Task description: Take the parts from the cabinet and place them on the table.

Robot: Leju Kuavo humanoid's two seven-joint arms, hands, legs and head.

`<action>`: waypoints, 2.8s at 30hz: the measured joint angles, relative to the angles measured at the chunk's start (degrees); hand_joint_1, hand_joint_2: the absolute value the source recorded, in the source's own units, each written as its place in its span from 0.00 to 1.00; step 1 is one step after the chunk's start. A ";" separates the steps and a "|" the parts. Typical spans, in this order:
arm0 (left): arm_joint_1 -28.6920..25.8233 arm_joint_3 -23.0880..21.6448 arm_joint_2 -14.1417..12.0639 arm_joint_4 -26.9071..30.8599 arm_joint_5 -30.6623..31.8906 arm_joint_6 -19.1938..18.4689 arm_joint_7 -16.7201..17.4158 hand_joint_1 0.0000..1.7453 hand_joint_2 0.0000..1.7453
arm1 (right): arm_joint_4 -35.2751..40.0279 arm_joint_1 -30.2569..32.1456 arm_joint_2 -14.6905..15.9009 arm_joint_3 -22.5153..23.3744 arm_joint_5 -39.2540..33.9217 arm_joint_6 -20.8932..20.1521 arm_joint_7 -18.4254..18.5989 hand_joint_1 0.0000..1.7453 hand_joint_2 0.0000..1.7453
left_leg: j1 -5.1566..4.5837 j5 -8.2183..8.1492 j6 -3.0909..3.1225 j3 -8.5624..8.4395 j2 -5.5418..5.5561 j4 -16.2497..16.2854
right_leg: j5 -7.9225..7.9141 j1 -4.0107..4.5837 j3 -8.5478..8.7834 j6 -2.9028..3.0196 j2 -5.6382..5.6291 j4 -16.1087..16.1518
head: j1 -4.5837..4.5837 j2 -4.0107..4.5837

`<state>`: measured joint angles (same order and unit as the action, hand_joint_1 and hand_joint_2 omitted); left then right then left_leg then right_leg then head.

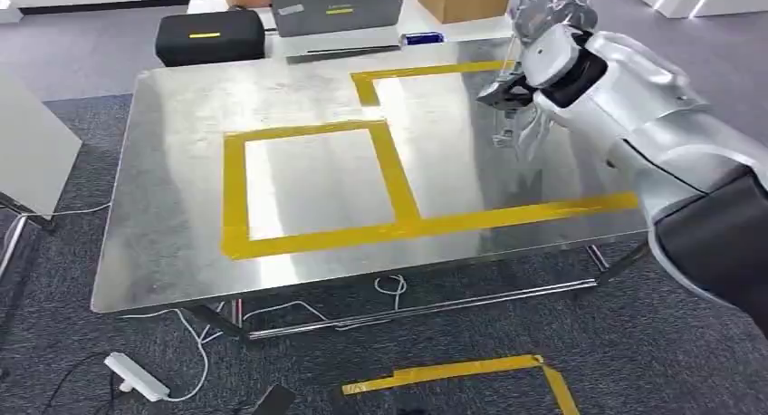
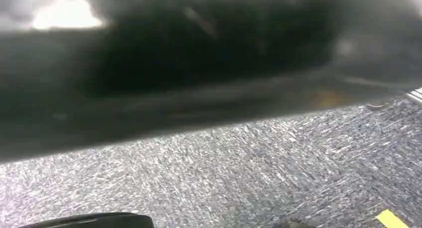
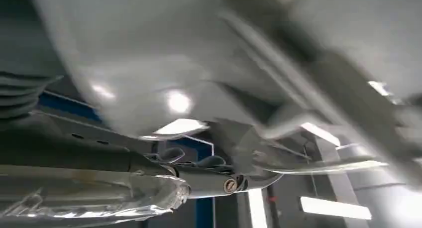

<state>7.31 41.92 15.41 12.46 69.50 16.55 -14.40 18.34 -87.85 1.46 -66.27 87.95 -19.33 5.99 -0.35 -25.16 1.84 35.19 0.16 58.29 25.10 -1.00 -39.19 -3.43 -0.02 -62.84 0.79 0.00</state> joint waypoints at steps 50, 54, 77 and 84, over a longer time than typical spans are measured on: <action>-0.24 0.00 -0.22 -0.02 -0.46 0.50 0.17 0.00 0.00 | -1.33 10.34 -5.64 35.71 -36.13 2.11 10.82 0.00 0.00 | 0.44 -0.05 -1.83 0.26 0.06 0.25 | 0.32 0.53 3.80 1.84 -0.07 5.05 | 0.07 0.00; -0.29 0.00 -0.11 -0.02 -0.46 0.52 0.17 0.00 0.00 | -1.33 10.17 -5.64 36.08 -36.28 2.32 10.75 0.00 0.00 | 0.63 0.53 -0.42 -0.07 0.02 -0.65 | 2.28 0.27 2.31 0.80 0.02 2.78 | -0.15 0.00; -0.51 0.09 -0.31 -0.04 -1.40 -0.13 -0.96 0.00 0.00 | 7.68 13.28 -6.29 47.97 -56.83 19.96 -10.48 0.00 0.00 | 0.37 -0.68 -2.12 3.78 0.11 7.41 | 0.46 0.38 4.24 2.89 -0.20 5.03 | 0.28 0.00; -0.77 0.20 -0.28 -0.04 -1.73 0.35 -1.05 0.00 0.00 | 21.41 20.62 -2.73 52.83 -71.60 20.99 -15.08 0.00 0.00 | 0.46 0.78 -0.37 -0.22 0.05 -1.01 | 0.92 0.49 3.19 1.12 -0.03 4.75 | 0.15 0.00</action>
<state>6.54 42.12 15.13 12.41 67.78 16.90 -15.45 39.74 -67.23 -1.26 -13.44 16.34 1.66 -9.09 0.10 -24.37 1.47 34.97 0.21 57.29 26.02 -0.51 -36.00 -2.30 -0.05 -58.09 0.94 0.00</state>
